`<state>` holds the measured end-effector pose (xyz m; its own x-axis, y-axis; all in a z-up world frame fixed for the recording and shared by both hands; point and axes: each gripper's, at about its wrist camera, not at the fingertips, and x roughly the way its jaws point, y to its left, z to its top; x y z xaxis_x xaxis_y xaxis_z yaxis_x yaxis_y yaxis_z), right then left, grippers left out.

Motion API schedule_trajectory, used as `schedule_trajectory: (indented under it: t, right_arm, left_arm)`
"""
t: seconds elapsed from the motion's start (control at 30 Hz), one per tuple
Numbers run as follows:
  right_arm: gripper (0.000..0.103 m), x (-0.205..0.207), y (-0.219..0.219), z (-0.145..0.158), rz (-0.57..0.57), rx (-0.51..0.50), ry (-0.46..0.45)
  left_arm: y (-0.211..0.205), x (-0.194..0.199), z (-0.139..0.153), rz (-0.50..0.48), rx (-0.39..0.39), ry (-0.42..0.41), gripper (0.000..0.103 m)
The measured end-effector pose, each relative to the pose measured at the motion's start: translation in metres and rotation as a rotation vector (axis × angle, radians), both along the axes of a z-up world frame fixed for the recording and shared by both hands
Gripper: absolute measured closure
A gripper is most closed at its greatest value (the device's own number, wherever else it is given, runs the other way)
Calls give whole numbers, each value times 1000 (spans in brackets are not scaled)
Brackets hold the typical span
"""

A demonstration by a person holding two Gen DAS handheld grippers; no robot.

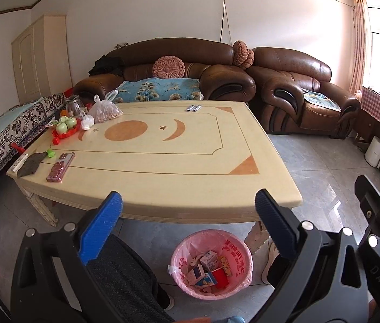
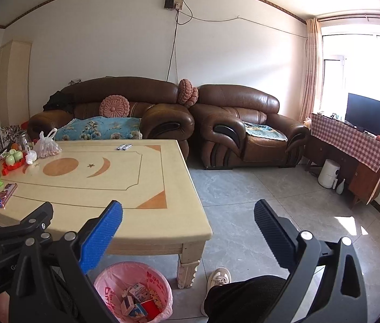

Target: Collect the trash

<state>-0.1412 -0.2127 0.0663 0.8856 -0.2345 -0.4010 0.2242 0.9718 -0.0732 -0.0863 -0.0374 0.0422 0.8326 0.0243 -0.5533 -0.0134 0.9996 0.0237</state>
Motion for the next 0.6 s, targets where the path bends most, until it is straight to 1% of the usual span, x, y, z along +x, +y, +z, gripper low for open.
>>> schedule_trajectory:
  t: [0.13,0.27,0.6]
  right_arm:
    - [7,-3,0,2,3,19,5]
    - [7,-2,-3,-1,9,49,26]
    - [7,1,-1,-2,1,30,43]
  left_arm:
    - [4,-5,3,-4,-21,1,6]
    - [5,-4,3,-7,-20,11,6]
    - [7,0,0,-1,-14,22,6]
